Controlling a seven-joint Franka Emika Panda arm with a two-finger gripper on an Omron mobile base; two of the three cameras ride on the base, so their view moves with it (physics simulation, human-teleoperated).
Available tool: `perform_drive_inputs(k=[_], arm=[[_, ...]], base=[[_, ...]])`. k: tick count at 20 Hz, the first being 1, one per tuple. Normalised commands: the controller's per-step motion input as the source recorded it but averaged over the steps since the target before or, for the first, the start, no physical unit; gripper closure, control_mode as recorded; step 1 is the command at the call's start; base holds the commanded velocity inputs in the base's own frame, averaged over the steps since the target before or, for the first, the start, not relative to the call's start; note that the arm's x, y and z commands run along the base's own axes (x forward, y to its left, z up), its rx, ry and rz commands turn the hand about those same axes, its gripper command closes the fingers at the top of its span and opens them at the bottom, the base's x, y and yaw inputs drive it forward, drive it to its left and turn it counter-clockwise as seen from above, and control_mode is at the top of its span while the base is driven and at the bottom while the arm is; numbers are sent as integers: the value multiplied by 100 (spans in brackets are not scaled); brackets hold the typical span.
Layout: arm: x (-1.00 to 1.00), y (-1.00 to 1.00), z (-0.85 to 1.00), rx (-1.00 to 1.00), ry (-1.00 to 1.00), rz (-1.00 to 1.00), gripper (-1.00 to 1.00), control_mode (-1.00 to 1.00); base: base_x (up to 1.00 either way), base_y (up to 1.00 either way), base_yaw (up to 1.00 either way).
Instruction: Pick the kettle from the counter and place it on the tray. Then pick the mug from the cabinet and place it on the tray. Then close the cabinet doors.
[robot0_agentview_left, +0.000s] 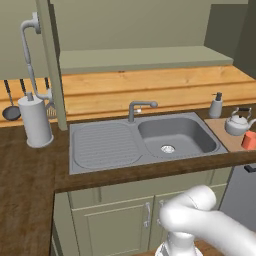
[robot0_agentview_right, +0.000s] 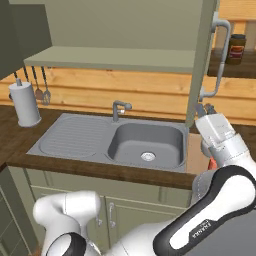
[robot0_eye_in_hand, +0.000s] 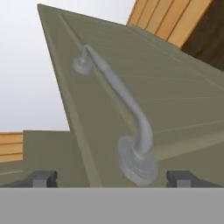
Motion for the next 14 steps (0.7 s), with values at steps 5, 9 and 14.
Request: perform_drive_inputs(k=[5,9,14], arm=[[43,25,0,3,0,3,-100,-100],[35,58,0,0,0,-2,-100,-100],[23,70,9,0,0,-13,-100,-100]], base=[[0,0,0],[0,0,0],[0,0,0]])
